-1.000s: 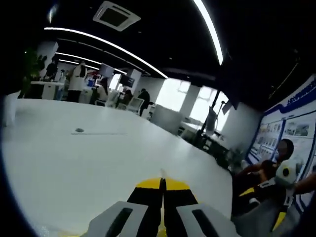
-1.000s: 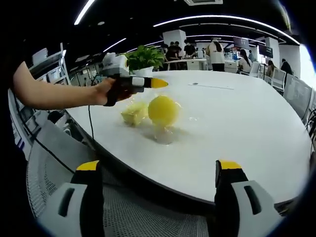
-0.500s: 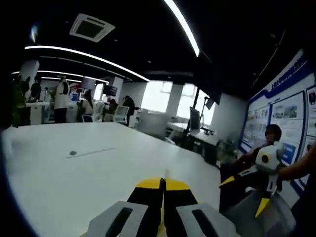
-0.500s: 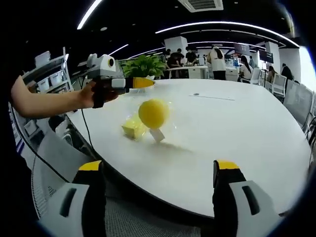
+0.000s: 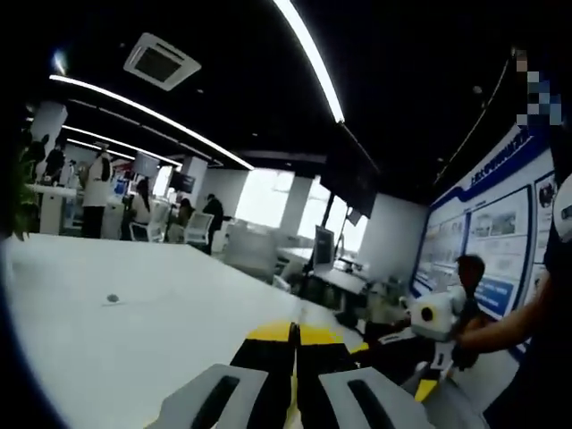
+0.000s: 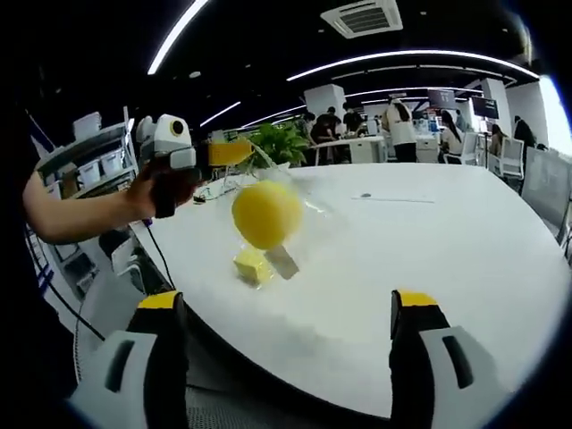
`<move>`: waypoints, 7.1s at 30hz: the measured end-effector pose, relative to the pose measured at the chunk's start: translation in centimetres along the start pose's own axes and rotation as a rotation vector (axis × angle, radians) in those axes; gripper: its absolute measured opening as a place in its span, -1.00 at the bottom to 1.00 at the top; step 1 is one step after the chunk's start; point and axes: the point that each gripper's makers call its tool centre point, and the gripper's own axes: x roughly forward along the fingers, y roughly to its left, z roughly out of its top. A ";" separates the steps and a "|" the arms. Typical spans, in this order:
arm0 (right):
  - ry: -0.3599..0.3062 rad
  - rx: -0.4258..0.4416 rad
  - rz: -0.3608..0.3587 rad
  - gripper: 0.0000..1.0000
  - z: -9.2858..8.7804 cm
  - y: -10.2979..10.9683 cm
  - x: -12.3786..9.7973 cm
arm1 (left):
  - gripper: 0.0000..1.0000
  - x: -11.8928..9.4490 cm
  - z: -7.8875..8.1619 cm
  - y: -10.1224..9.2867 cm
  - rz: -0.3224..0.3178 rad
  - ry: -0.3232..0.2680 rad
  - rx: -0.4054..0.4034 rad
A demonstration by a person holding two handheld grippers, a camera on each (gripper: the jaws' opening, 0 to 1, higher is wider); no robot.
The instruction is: Compare the silicone blocks by pressing each to a similar depth, holding the contact briefly, and releasing to observe deformation and rebound differences across the visible hardness samples.
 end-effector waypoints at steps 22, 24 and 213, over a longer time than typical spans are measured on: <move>-0.250 0.085 0.135 0.70 8.9 1.4 -1.4 | -1.00 -1.3 6.7 -7.9 -0.227 -0.191 -0.085; -0.247 0.063 0.165 0.68 9.3 2.3 -1.1 | -1.00 -1.6 6.7 -8.1 -0.240 -0.194 -0.099; -0.063 -0.157 0.347 -0.02 7.5 7.0 -0.3 | -1.00 -3.1 3.5 -8.5 -0.094 -0.019 -0.057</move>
